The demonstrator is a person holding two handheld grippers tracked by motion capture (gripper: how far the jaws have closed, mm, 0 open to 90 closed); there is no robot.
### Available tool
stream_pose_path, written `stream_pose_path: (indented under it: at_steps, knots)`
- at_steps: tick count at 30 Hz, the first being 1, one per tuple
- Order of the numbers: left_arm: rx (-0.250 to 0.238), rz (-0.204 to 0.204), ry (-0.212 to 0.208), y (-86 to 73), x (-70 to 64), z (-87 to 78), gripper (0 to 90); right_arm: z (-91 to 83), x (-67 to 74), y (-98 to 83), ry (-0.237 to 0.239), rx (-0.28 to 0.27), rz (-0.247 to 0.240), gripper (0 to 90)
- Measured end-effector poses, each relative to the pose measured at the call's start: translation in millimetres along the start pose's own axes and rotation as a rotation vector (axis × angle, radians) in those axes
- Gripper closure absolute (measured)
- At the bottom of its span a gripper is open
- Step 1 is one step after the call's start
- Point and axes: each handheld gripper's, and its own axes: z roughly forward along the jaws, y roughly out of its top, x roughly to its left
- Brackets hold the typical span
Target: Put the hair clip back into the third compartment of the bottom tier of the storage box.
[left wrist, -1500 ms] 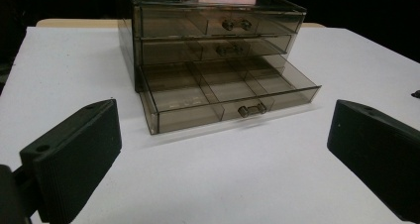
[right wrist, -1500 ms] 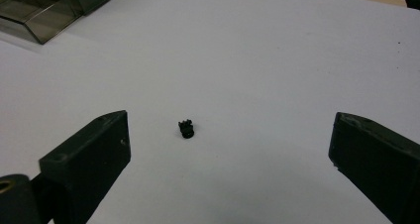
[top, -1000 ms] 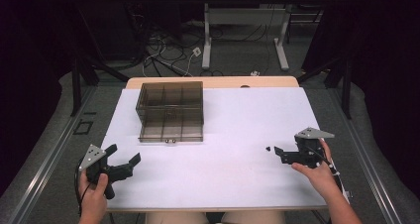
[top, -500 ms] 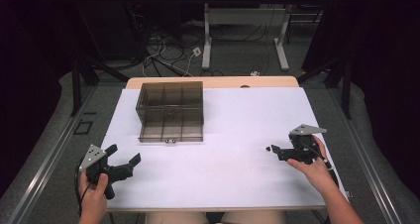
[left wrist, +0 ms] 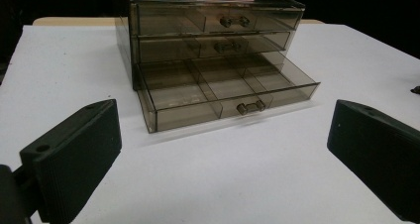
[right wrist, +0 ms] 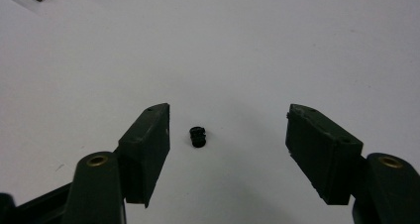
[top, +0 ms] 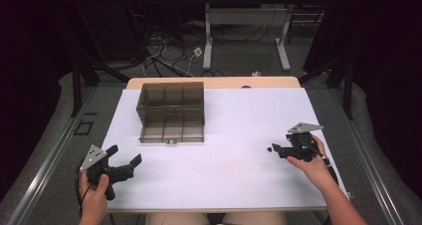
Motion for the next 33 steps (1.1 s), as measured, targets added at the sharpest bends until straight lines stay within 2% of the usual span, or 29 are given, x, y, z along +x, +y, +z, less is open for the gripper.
stream_pose_path:
  at_steps: [6, 7, 17, 24, 33]
  knots:
    - [0.001, 0.0, 0.001, 0.0, 0.1, 0.0, 0.4, 4.9, -0.2, 1.0, 0.01, 0.028, -0.007, 35.1]
    - [0.001, 0.0, 0.002, 0.0, 0.0, 0.1, 0.4, 6.0, 0.0, 1.7, 0.016, 0.038, -0.005, 38.0]
    - [0.002, 0.001, -0.001, 0.0, -0.1, 0.1, 0.4, 11.5, 2.3, 4.4, 0.024, 0.075, -0.006, 39.4]
    - [0.004, 0.003, -0.002, -0.1, 0.0, 0.4, 0.4, 17.6, 2.6, 5.6, 0.045, 0.106, -0.026, 46.7]
    - [0.006, 0.01, -0.003, 0.0, 0.1, 0.7, 0.4, 25.9, 3.5, 7.3, 0.06, 0.126, -0.015, 54.9]
